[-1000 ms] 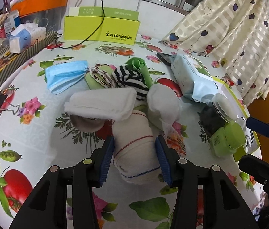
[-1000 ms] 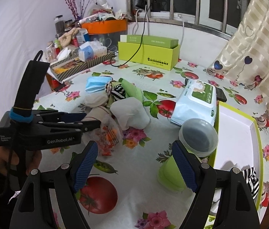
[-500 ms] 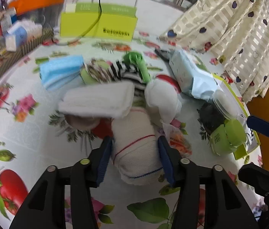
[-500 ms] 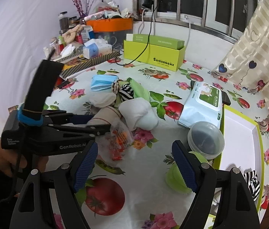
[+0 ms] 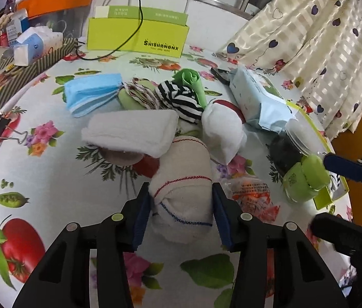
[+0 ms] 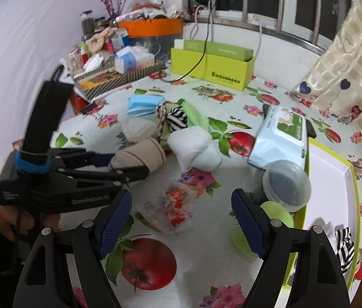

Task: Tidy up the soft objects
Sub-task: 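Grasp the white red-striped sock with the left gripper while the right grasps the clear snack bag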

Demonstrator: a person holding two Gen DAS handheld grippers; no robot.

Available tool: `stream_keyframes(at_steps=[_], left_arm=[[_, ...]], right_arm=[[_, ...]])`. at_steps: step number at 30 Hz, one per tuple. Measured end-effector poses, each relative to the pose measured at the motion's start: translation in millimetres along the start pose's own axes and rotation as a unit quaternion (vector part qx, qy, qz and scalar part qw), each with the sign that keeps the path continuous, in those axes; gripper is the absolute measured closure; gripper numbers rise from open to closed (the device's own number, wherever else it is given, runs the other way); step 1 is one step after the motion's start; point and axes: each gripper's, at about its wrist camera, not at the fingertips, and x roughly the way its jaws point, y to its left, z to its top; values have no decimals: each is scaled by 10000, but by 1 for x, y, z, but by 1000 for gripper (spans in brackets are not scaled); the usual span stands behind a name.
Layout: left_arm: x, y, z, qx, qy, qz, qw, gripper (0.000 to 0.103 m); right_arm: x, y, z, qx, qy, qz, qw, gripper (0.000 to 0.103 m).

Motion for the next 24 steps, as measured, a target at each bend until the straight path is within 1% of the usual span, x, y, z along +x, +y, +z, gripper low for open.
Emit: stream_keyframes(at_steps=[6,9,13,14,16,17,18,19,22,24], left_arm=[[-14,9,-3,-87,-154,-20,9998,56],[-17,13,-5,-101,-168,-40,9998,56],[-17,15,-8,-116,-144,-68,9998,56],[-16,16,-8,-114,-131,-80,9998,56],[-16,16,-10,-114,-115,-110,9998,56],[-15,16,-10,-108,-104,-138,9998,56],[-15,16,-11,-95,-98,-163,9998,56],[-15,15,-11,-88,-97,-177,9998,56],[-17,14,-12,-58,-111,-225,9997,56],[-19,12,-12,-39,-142,-251,9996,56]], right_arm=[[27,10,1,-239,498,32,9985,22],[44,13,2,-309,736,22,9968,22],[61,16,3,-389,939,-26,9948,24],[64,17,3,-426,993,-55,9941,27],[71,19,4,-495,1080,-78,9929,37],[75,19,3,-520,1153,-73,9919,49],[78,20,2,-544,1197,-82,9913,53],[80,21,2,-576,1206,-110,9910,53],[79,21,1,-590,1149,-110,9916,58],[74,20,1,-539,1044,-102,9930,64]])
